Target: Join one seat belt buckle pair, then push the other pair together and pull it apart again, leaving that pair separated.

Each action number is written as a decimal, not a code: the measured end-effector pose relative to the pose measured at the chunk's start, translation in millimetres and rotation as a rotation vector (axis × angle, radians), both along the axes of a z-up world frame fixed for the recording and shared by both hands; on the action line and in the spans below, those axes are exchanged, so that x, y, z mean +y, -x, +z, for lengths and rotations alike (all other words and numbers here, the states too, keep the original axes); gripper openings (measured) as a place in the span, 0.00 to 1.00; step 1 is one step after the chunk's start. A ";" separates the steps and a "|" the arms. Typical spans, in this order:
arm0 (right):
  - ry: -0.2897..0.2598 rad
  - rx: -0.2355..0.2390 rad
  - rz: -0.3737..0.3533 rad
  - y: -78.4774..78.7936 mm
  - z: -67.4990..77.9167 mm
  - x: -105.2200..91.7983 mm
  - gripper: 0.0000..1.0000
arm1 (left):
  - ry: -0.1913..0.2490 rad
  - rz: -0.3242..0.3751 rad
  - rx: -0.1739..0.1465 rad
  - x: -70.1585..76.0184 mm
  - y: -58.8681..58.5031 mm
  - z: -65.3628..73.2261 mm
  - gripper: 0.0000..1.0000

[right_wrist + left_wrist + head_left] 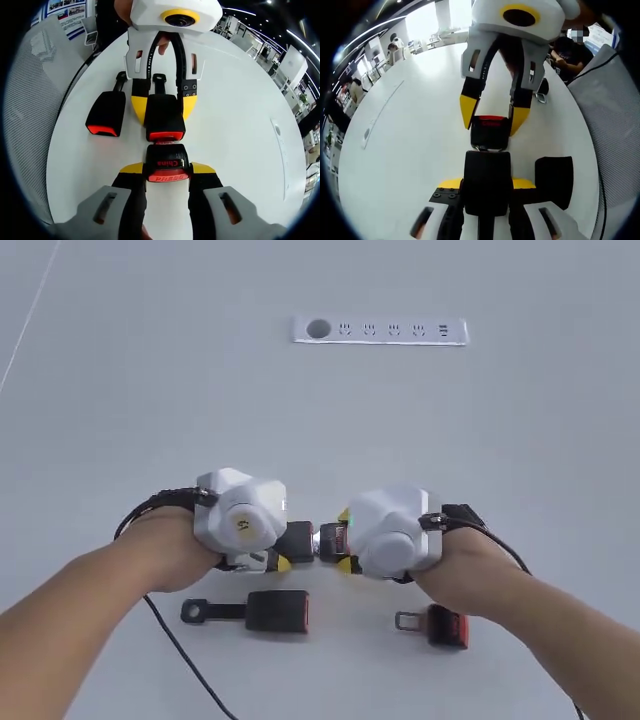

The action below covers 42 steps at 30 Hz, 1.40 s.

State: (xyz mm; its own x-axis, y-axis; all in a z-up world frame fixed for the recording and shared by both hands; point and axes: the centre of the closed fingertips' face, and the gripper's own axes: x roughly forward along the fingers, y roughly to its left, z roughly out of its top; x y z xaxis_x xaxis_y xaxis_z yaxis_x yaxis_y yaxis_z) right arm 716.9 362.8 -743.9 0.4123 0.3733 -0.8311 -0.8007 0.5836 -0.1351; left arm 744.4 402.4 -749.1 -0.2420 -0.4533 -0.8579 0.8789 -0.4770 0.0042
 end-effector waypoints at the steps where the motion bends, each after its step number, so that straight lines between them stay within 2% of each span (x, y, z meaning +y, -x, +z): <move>1: -0.001 0.001 -0.002 0.3 -1.1 -0.7 0.29 | 0.002 0.001 0.001 0.2 -0.2 -0.1 0.34; 17: -0.038 0.004 -0.025 1.6 -0.6 -1.5 0.29 | 0.004 0.008 0.004 2.5 -1.1 -0.6 0.33; 25: -0.042 0.006 -0.025 2.0 0.3 -1.5 0.29 | -0.011 0.009 0.001 3.1 -1.6 -0.4 0.33; 42: -0.047 0.007 -0.026 2.4 0.2 -1.9 0.29 | -0.014 0.007 0.001 3.8 -2.0 -0.6 0.33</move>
